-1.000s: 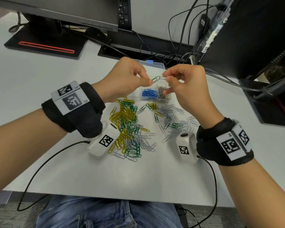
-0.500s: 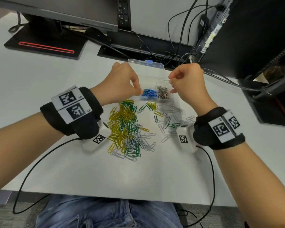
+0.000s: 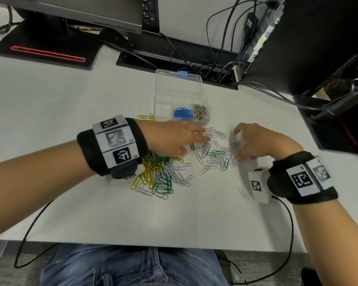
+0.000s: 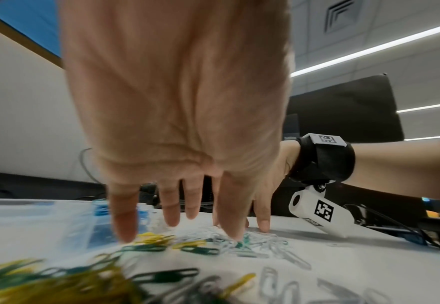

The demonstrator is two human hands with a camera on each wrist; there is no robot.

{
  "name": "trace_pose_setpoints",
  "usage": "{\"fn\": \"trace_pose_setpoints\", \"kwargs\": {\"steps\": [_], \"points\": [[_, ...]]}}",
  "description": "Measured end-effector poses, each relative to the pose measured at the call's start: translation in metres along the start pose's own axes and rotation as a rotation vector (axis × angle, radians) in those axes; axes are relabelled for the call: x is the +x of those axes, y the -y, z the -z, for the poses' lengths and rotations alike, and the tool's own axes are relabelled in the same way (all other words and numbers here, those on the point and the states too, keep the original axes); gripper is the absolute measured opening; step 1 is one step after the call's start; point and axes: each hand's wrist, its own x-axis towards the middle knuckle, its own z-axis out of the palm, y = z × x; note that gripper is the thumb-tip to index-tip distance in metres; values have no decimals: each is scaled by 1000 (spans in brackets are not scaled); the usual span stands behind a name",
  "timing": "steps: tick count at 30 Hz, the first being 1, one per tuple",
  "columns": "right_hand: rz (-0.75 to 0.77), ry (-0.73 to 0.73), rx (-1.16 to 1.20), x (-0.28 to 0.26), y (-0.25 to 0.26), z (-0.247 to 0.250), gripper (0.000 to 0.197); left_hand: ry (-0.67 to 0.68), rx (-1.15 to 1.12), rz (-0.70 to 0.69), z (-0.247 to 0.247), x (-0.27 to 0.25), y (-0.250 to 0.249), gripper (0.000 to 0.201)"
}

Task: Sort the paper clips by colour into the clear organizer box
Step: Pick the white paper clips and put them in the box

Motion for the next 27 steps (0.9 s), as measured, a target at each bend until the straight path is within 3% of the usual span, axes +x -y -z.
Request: {"fn": "trace_pose_setpoints", "kwargs": {"steps": [2,5,10,13,16,19,23,27], "points": [[60,-23,-53,-5,5,-7,74,90,91,8,-2,5,-5,63],[199,-36,-79,-11,17,-17,67,114,121,2,0,2,-5,58],[331,-43,-3,-14,23,-7,87,137,39,29,7,-26,9,44],[302,-11,-83,-8,24,-4,101,-57,-71,81,11,-36,22,37],[354,3,-141,-3,29,-8,84,-324,-123,261,19,-38,40,34],[433,36,-145,-5,33,-14,76,-465,-211,473,24,-37,62,43],[430,32,-141,-8,35,-17,94,-443,-529,626,24,-26,80,52],[423,-35,-133,-8,48,-17,69,-359,-694,615,25,-9,87,57]]}}
